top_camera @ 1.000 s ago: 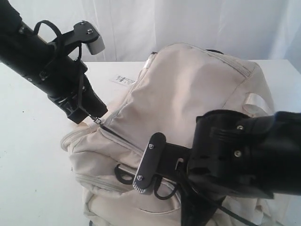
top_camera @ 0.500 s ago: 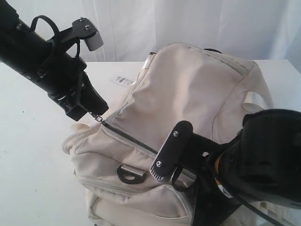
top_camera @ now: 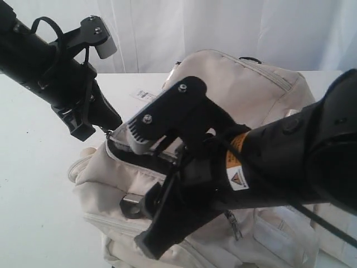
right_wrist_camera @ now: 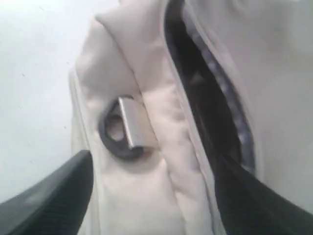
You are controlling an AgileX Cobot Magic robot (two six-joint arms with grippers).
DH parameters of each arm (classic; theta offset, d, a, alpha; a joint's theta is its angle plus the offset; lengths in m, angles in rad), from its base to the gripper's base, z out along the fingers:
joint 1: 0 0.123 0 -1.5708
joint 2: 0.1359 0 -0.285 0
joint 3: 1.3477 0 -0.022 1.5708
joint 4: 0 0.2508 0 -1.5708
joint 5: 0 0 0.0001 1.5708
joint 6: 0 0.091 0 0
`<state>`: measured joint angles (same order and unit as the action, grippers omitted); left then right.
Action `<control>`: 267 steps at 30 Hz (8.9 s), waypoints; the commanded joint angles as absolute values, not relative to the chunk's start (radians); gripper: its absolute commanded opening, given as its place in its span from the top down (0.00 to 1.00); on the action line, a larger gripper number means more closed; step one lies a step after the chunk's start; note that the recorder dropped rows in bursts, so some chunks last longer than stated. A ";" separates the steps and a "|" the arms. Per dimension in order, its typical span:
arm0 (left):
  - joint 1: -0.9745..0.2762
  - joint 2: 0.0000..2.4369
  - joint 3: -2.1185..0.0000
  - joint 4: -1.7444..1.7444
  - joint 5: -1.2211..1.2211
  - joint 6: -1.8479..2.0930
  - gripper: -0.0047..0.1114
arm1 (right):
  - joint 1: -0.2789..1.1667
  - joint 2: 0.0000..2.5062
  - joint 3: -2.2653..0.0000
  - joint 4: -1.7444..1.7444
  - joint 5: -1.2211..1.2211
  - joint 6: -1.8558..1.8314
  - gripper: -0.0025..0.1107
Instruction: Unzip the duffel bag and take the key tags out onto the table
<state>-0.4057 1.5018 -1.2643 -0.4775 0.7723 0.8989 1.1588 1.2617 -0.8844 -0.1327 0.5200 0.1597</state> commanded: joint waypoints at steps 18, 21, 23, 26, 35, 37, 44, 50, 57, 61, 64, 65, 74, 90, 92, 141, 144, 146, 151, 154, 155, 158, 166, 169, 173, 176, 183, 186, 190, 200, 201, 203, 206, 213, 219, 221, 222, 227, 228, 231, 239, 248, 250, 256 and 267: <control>-0.401 1.490 -1.267 -0.562 0.769 0.943 0.96 | 1.315 1.464 -0.886 -0.167 0.452 -0.098 0.38; -0.401 1.490 -1.267 -0.589 0.757 0.945 0.96 | 1.315 1.501 -0.886 -0.253 0.480 -0.041 0.42; -0.401 1.490 -1.267 -0.590 0.753 0.949 0.96 | 1.315 1.531 -0.886 -0.366 0.527 0.068 0.60; -0.401 1.490 -1.267 -0.599 0.750 0.969 0.96 | 1.317 1.539 -0.886 -0.418 0.627 0.187 0.98; -0.401 1.490 -1.267 -0.691 0.664 1.029 0.96 | 1.392 1.451 -0.884 -0.300 0.886 0.099 0.98; -0.401 1.490 -1.267 -0.698 0.652 1.029 0.96 | 1.396 1.439 -0.883 -0.281 0.966 0.099 0.98; -0.401 1.490 -1.267 -0.705 0.644 1.029 0.96 | 1.396 1.408 -0.825 -0.230 1.054 0.092 0.98; -0.401 1.490 -1.267 -0.707 0.647 1.029 0.96 | 1.396 1.355 -0.704 -0.211 1.077 0.117 0.98; -0.401 1.490 -1.267 -0.707 0.635 1.029 0.96 | 1.396 1.268 -0.609 -0.276 1.221 0.248 0.98; -0.401 1.490 -1.267 -0.707 0.639 1.029 0.96 | 1.396 1.225 -0.572 -0.359 1.221 0.348 0.98; -0.401 1.490 -1.267 -0.707 0.646 1.029 0.96 | 1.396 1.198 -0.570 -0.425 1.221 0.437 0.97; -0.401 1.490 -1.267 -0.707 0.646 1.029 0.96 | 1.396 1.184 -0.576 -0.427 1.221 0.458 0.95; -0.401 1.490 -1.267 -0.707 0.657 1.029 0.96 | 1.396 1.087 -0.696 -0.360 1.221 0.499 0.41; -0.401 1.490 -1.267 -0.713 0.681 1.029 0.96 | 1.396 0.983 -0.858 -0.336 0.811 0.343 0.40; -0.401 1.490 -1.267 -0.717 0.681 1.029 0.96 | 1.396 1.005 -0.846 -0.383 0.707 0.253 0.40; -0.401 1.531 -1.267 -0.740 0.527 1.026 0.96 | 1.396 1.352 -0.679 -0.505 0.956 0.512 0.98; -0.401 1.531 -1.267 -0.720 0.518 1.026 0.96 | 1.396 1.305 -0.635 -0.512 1.020 0.532 0.98; -0.401 1.531 -1.267 -0.708 0.514 1.020 0.96 | 1.396 1.272 -0.612 -0.512 1.067 0.546 0.98; -0.358 1.531 -1.267 -0.708 0.502 0.962 0.96 | 1.394 1.223 -0.565 -0.556 1.154 0.591 0.98; -0.311 1.527 -1.267 -0.708 0.528 0.958 0.96 | 1.394 1.215 -0.554 -0.588 1.203 0.610 0.98; -0.296 1.525 -1.267 -0.708 0.541 0.958 0.96 | 1.394 1.215 -0.552 -0.594 1.210 0.610 0.98; -0.255 1.512 -1.267 -0.708 0.581 0.958 0.96 | 1.383 1.215 -0.549 -0.609 1.206 0.610 0.98; -0.150 1.466 -1.267 -0.699 0.671 0.959 0.96 | 1.262 1.215 -0.546 -0.657 1.159 0.606 0.98; -0.116 1.447 -1.267 -0.695 0.712 0.964 0.96 | 1.219 1.215 -0.546 -0.676 1.136 0.602 0.98; -0.101 1.432 -1.265 -0.690 0.756 0.968 0.96 | 1.180 1.215 -0.546 -0.682 1.107 0.595 0.98; -0.103 1.432 -1.265 -0.706 0.782 0.978 0.96 | 1.176 1.215 -0.546 -0.680 1.095 0.595 0.98; -0.103 1.433 -1.265 -0.787 0.853 1.043 0.96 | 1.176 1.215 -0.552 -0.731 1.095 0.615 0.98; -0.105 1.443 -1.265 -0.910 0.928 1.130 0.96 | 1.176 1.208 -0.605 -0.638 1.081 0.615 0.87; -0.118 1.459 -1.263 -0.947 0.979 1.176 0.96 | 1.176 1.163 -0.699 -0.530 1.000 0.579 0.63; -0.182 1.475 -1.232 -1.006 1.020 1.284 0.96 | 1.176 1.133 -0.790 -0.726 0.350 0.386 0.49; -0.182 1.475 -1.232 -1.009 1.020 1.287 0.96 | 1.176 1.183 -0.790 -0.807 0.340 0.459 0.48; -0.182 1.475 -1.232 -1.009 1.022 1.291 0.96 | 1.176 1.265 -0.802 -0.978 0.359 0.618 0.48; -0.182 1.475 -1.232 -1.009 1.024 1.297 0.96 | 1.176 1.389 -0.859 -1.240 0.440 0.884 0.48; -0.182 1.475 -1.232 -1.009 1.022 1.306 0.96 | 1.176 1.523 -0.929 -1.353 0.513 1.039 0.52; -0.182 1.475 -1.232 -1.029 0.992 1.329 0.96 | 1.176 1.547 -0.929 -1.299 0.495 1.116 0.94; -0.182 1.478 -1.232 -1.034 0.966 1.339 0.96 | 1.176 1.548 -0.929 -1.244 0.469 1.114 0.98; -0.182 1.480 -1.232 -1.039 0.949 1.339 0.96 | 1.176 1.548 -0.925 -1.228 0.446 1.107 0.98; -0.182 1.509 -1.232 -1.089 0.904 1.344 0.96 | 1.180 1.548 -0.895 -1.184 0.304 1.103 0.98; -0.182 1.524 -1.232 -1.099 0.904 1.344 0.96 | 1.180 1.548 -0.887 -1.167 0.287 1.103 0.98; -0.182 1.558 -1.232 -1.112 0.908 1.349 0.96 | 1.189 1.548 -0.852 -1.125 0.291 1.103 0.98; -0.182 1.614 -1.236 -1.162 0.929 1.372 0.96 | 1.251 1.547 -0.774 -1.125 0.289 1.102 0.98; -0.182 1.630 -1.246 -1.174 0.961 1.387 0.96 | 1.327 1.529 -0.744 -1.093 0.325 1.104 0.98; -0.182 1.630 -1.262 -1.174 1.005 1.382 0.96 | 1.338 1.525 -0.744 -1.091 0.354 1.104 0.98; -0.224 1.630 -1.327 -1.123 1.012 1.322 0.96 | 1.373 1.494 -0.744 -1.084 0.384 1.104 0.98; -0.314 1.654 -1.363 -0.986 0.861 1.229 0.96 | 1.389 1.464 -0.744 -1.064 0.356 1.104 0.98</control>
<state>-0.3176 1.6454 -1.3432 -0.9199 0.9746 1.2385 1.3641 1.4661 -0.7654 -1.1323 0.4712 1.0985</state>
